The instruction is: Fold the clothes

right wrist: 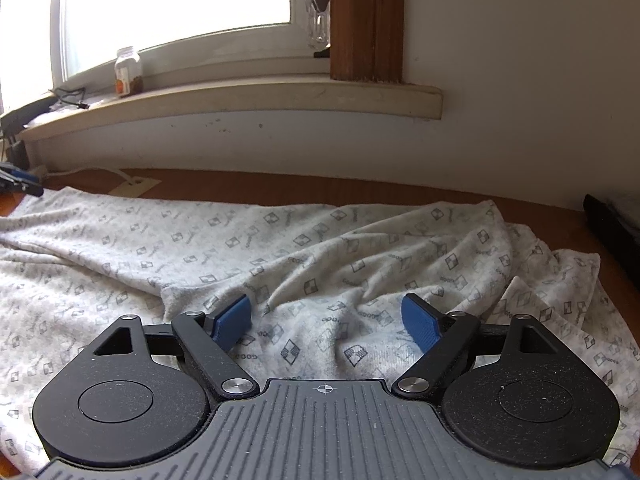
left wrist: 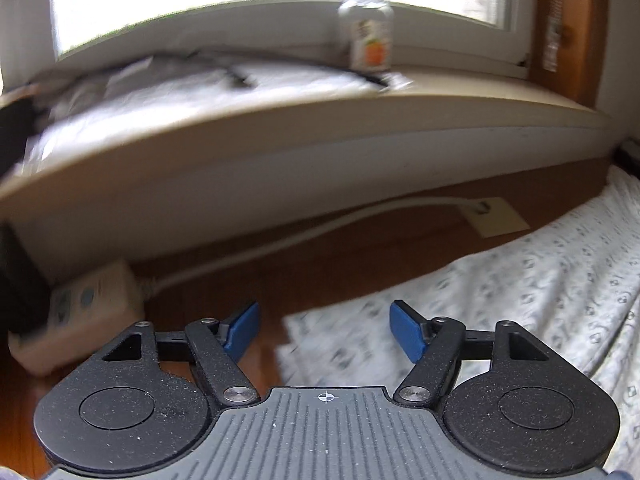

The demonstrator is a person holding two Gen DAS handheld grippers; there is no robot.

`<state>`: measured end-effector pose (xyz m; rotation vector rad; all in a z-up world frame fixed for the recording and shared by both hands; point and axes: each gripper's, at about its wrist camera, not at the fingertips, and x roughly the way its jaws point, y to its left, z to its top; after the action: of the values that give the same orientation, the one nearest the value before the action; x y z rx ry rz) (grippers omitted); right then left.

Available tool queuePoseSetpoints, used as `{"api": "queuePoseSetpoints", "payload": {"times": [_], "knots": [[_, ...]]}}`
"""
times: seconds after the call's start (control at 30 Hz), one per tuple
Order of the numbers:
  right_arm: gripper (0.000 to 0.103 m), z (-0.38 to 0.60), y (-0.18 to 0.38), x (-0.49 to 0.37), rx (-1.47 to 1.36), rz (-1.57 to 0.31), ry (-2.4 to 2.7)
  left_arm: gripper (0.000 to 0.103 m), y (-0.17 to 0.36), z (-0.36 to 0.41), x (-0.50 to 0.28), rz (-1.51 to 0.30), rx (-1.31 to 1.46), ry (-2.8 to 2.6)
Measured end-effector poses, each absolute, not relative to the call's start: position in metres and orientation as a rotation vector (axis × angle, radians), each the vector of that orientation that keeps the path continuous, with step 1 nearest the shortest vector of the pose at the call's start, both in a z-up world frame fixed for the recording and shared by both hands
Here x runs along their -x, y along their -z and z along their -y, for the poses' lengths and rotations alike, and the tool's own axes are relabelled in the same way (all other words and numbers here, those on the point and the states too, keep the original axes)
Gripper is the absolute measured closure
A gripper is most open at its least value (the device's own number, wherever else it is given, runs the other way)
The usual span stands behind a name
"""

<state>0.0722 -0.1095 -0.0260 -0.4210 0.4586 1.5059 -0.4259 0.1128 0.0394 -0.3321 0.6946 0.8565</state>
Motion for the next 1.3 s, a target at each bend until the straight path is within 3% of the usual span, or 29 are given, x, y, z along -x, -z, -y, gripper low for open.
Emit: {"api": "queuePoseSetpoints", "payload": {"times": [0.1, 0.17, 0.33, 0.4, 0.43, 0.5, 0.53, 0.57, 0.7, 0.77, 0.97, 1.03, 1.13, 1.2, 1.3], "knots": [[0.021, 0.110, 0.025, -0.073, 0.415, -0.461, -1.508, 0.054, -0.033, -0.120, 0.434, -0.679, 0.385, -0.838], [0.021, 0.110, 0.025, -0.073, 0.412, -0.462, -1.507, 0.097, -0.034, -0.120, 0.440, -0.662, 0.390, -0.842], [0.021, 0.109, 0.026, -0.073, 0.417, -0.461, -1.508, 0.097, -0.033, -0.124, 0.455, -0.644, 0.407, -0.875], [0.021, 0.109, 0.026, -0.073, 0.419, -0.459, -1.508, 0.094, -0.037, -0.121, 0.455, -0.642, 0.398, -0.891], [0.021, 0.109, 0.026, -0.073, 0.420, -0.459, -1.508, 0.088, -0.040, -0.119, 0.454, -0.637, 0.396, -0.904], [0.021, 0.109, 0.026, -0.072, 0.422, -0.455, -1.505, 0.065, -0.049, -0.114, 0.448, -0.622, 0.371, -0.921], [0.021, 0.110, 0.026, -0.072, 0.424, -0.451, -1.504, 0.041, -0.055, -0.111, 0.443, -0.609, 0.340, -0.926], [0.021, 0.110, 0.026, -0.072, 0.426, -0.447, -1.502, 0.025, -0.059, -0.107, 0.434, -0.596, 0.321, -0.908], [0.019, 0.126, 0.020, -0.073, 0.361, -0.369, -1.478, 0.017, -0.076, -0.092, 0.392, -0.545, 0.267, -0.819], [0.018, 0.139, 0.015, -0.074, 0.310, -0.315, -1.460, 0.000, -0.081, -0.084, 0.367, -0.518, 0.258, -0.750], [0.004, 0.197, 0.000, -0.086, 0.196, -0.217, -1.340, 0.000, -0.069, -0.062, 0.298, -0.516, 0.237, -0.546], [0.004, 0.217, -0.001, -0.092, 0.211, -0.225, -1.314, 0.000, -0.057, -0.056, 0.284, -0.532, 0.221, -0.509], [0.015, 0.242, 0.001, -0.098, 0.317, -0.304, -1.307, 0.000, -0.042, -0.054, 0.279, -0.534, 0.229, -0.481], [0.038, 0.256, 0.005, -0.101, 0.358, -0.364, -1.289, 0.000, -0.032, -0.054, 0.276, -0.535, 0.234, -0.462], [0.043, 0.275, 0.011, -0.101, 0.361, -0.435, -1.285, 0.000, -0.031, -0.055, 0.278, -0.542, 0.251, -0.449]]}}
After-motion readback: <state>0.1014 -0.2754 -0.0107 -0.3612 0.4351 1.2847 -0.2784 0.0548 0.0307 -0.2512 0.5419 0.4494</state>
